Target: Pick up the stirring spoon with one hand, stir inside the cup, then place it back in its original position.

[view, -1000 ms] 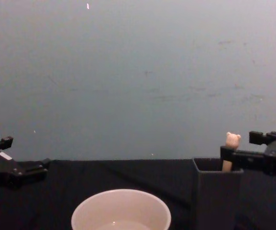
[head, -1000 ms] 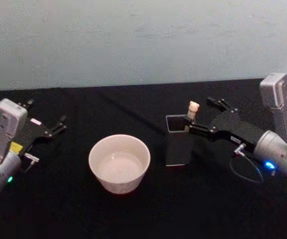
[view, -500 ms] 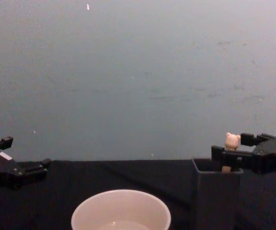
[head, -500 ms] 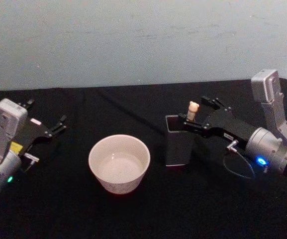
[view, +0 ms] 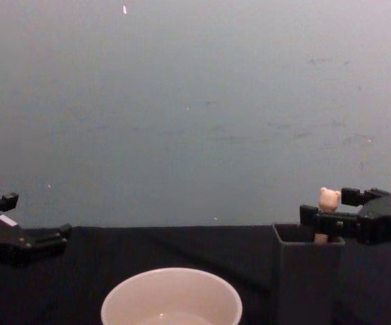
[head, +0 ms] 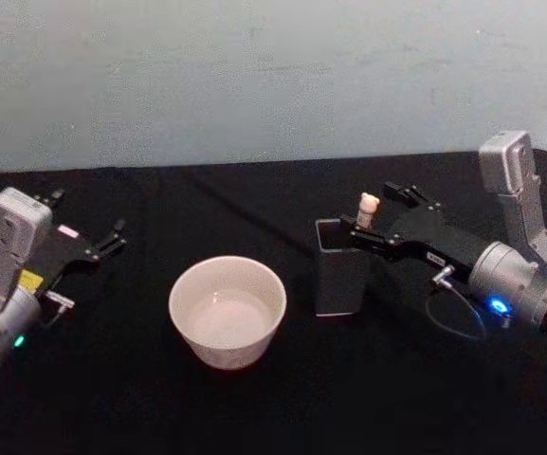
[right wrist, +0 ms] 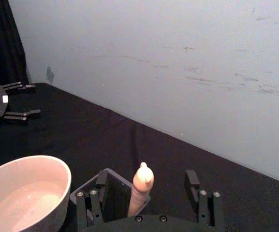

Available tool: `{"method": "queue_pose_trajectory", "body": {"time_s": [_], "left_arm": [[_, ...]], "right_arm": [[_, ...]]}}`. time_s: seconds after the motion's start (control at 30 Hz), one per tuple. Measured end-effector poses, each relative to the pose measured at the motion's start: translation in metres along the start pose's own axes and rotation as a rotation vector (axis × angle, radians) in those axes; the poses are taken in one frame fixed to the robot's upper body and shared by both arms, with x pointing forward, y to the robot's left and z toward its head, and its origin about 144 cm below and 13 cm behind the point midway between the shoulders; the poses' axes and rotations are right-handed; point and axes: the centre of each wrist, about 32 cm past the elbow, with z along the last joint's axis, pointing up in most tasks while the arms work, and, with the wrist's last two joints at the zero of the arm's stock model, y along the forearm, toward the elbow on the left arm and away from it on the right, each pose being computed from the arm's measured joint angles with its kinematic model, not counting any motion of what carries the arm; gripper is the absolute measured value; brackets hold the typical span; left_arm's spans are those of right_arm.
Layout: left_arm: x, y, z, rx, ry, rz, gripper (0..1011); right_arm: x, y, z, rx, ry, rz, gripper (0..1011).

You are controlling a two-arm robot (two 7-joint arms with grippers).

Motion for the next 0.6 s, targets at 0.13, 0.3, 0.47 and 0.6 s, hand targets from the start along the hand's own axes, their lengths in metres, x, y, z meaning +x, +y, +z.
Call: {"method": "queue_pose_trajectory", "body": {"time_s": [0.13, 0.3, 0.47, 0.6], "left_arm": [[0.0, 0.0, 0.0, 0.0, 0.0, 0.0, 1002], [0.0, 0.0, 0.0, 0.0, 0.0, 0.0, 1001], [0.0, 0.0, 0.0, 0.0, 0.0, 0.0, 1001], [0.0, 0.0, 0.0, 0.0, 0.0, 0.0, 1001]], "right_arm": [[0.0, 0.0, -0.0001, 0.0, 0.0, 0.0, 1002], [-0.0001, -0.0002, -0.0002, 0.0, -0.001, 0.0, 1002], [-0.0003, -0.0002, -0.0003, 0.0, -0.001, 0.001, 991], [-0.0004, -0.0002, -0.0003, 0.001, -0.002, 0.001, 913]]}}
